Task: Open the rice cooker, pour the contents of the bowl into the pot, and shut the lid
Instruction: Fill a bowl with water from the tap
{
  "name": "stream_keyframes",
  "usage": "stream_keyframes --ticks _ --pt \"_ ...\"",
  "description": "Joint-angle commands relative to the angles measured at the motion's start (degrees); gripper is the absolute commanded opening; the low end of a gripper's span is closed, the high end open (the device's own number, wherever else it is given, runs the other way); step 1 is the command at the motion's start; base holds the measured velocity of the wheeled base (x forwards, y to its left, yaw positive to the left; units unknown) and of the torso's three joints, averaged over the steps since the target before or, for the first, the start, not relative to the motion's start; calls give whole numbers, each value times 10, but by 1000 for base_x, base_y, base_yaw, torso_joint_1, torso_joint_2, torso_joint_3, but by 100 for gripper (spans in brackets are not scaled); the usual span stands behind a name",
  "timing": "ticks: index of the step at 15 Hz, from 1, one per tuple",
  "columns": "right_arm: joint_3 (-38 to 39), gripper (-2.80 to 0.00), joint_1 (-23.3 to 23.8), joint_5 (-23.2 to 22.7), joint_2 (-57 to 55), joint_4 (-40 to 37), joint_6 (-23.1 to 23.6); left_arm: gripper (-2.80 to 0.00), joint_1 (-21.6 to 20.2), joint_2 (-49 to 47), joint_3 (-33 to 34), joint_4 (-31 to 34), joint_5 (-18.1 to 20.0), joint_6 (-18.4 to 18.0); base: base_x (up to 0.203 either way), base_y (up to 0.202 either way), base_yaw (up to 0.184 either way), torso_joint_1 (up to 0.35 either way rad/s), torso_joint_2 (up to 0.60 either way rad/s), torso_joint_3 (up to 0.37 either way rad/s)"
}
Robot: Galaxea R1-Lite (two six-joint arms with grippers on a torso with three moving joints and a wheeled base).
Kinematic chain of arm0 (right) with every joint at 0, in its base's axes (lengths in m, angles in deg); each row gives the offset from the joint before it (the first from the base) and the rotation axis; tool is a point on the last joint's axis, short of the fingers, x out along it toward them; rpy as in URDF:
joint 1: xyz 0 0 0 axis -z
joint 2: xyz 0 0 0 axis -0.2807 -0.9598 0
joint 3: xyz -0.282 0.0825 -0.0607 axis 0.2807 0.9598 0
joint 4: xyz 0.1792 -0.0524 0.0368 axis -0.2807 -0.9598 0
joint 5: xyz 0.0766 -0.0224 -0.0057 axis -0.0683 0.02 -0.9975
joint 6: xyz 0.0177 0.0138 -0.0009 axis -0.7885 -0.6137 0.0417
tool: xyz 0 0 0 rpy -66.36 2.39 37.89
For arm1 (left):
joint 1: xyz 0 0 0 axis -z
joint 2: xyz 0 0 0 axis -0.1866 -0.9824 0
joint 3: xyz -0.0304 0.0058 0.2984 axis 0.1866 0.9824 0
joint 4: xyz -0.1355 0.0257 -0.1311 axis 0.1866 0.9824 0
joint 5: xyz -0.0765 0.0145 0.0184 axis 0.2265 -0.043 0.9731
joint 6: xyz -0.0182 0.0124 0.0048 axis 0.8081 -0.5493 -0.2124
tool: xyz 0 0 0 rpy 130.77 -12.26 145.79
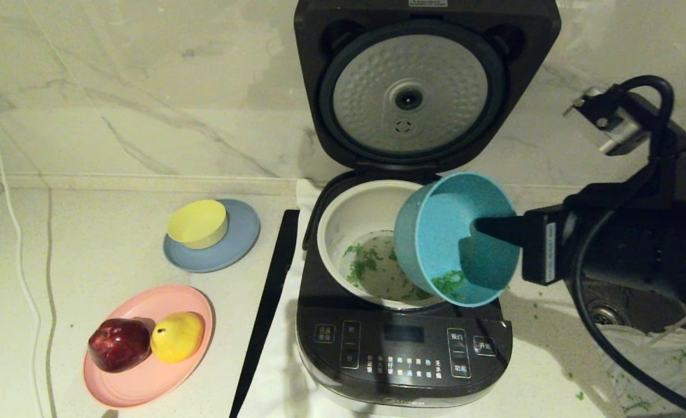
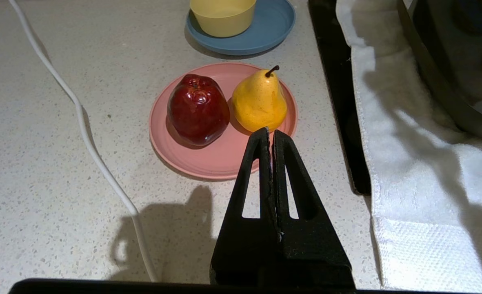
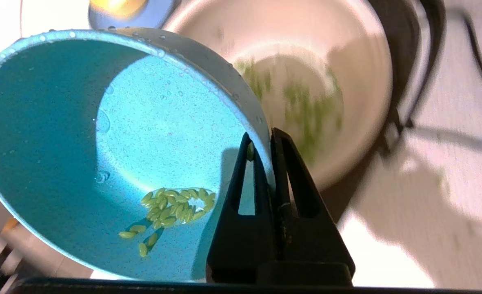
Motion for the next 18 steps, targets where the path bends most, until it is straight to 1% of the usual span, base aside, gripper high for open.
stream_keyframes --ticks 1,2,3,5,6,8,10,12,14,16,18 --pt "1 -280 7 -7 78 -73 -14 -280 0 0 4 0 0 0 0 0 0 0 0 0" --pt "2 -280 17 -9 100 -105 -17 -280 0 0 4 0 0 -1 0 0 0 0 0 0" --pt "5 -280 42 -10 120 -136 -19 -280 0 0 4 0 0 0 0 0 0 0 0 0" --pt "21 -280 102 -21 147 -180 -19 -280 0 0 4 0 0 -1 0 0 0 0 0 0" --pt "32 -280 143 -32 156 -196 -19 -280 0 0 4 0 0 -1 0 0 0 0 0 0" --pt "55 -280 237 -61 166 -212 -18 -280 0 0 4 0 0 0 0 0 0 0 0 0" --pt "78 -280 348 -94 160 -218 -16 -280 0 0 4 0 0 -1 0 0 0 0 0 0" --pt "100 -280 468 -133 131 -217 -15 -280 0 0 4 0 0 0 0 0 0 0 0 0" --pt "113 -280 596 -181 64 -207 -17 -280 0 0 4 0 0 -1 0 0 0 0 0 0" --pt "119 -280 713 -231 -23 -180 -18 -280 0 0 4 0 0 0 0 0 0 0 0 0" --pt "122 -280 797 -265 -105 -146 -17 -280 0 0 4 0 0 0 0 0 0 0 0 0"
